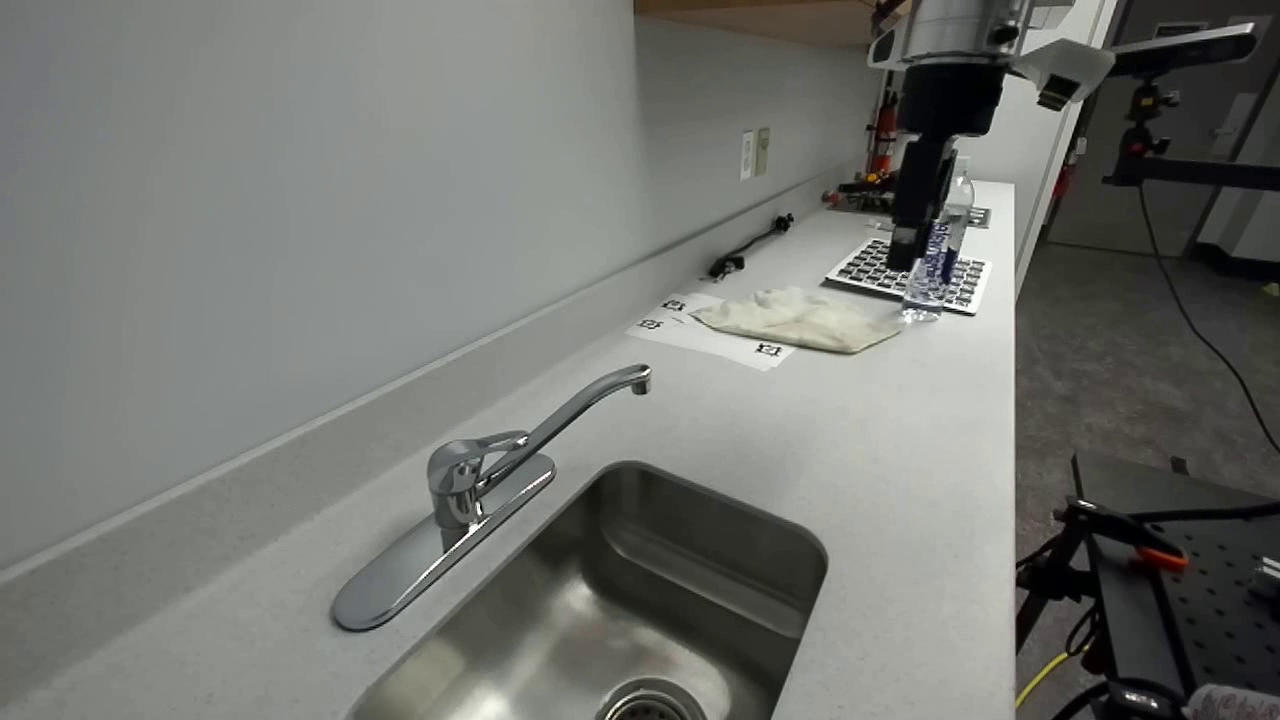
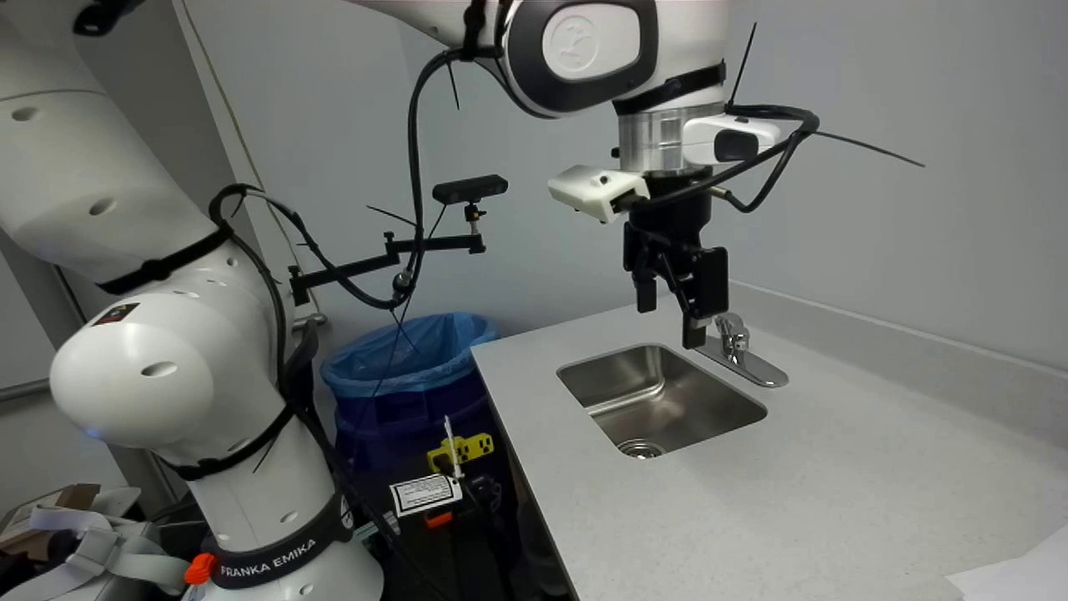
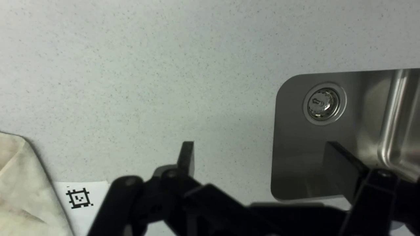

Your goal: Push the faucet to the center of the sink

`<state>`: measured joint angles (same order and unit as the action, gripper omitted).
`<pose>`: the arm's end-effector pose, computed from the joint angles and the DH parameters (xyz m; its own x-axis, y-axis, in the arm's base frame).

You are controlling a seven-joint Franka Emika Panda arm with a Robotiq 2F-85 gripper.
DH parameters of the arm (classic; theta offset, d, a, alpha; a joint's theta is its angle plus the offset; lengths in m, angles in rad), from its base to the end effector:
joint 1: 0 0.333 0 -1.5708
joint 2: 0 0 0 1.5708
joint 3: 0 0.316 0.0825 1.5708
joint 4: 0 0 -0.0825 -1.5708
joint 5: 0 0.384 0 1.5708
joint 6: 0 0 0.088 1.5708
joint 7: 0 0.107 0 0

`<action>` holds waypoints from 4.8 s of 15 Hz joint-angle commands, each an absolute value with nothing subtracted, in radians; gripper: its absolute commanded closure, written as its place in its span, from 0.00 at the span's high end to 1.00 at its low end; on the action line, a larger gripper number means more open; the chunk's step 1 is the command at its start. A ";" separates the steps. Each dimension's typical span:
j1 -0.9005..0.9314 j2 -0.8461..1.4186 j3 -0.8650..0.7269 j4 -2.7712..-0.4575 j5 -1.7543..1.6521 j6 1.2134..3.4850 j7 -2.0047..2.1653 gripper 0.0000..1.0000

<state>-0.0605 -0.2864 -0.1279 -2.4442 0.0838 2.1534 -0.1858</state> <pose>0.4358 -0.0800 0.4073 0.9990 -0.0442 0.0098 -0.0429 -0.9935 -0.1055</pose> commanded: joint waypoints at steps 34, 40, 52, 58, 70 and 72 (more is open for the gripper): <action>0.144 0.455 -0.085 -1.890 0.134 2.644 0.523 1.00; 0.125 0.442 -0.059 -1.922 0.159 2.660 0.493 1.00; 0.122 0.459 -0.053 -1.927 0.166 2.815 0.466 0.34; 0.105 0.487 -0.020 -1.961 0.204 2.906 0.430 0.00; 0.050 0.410 0.086 -2.081 0.261 2.869 0.285 0.00; 0.016 0.375 0.123 -2.106 0.280 2.850 0.229 0.00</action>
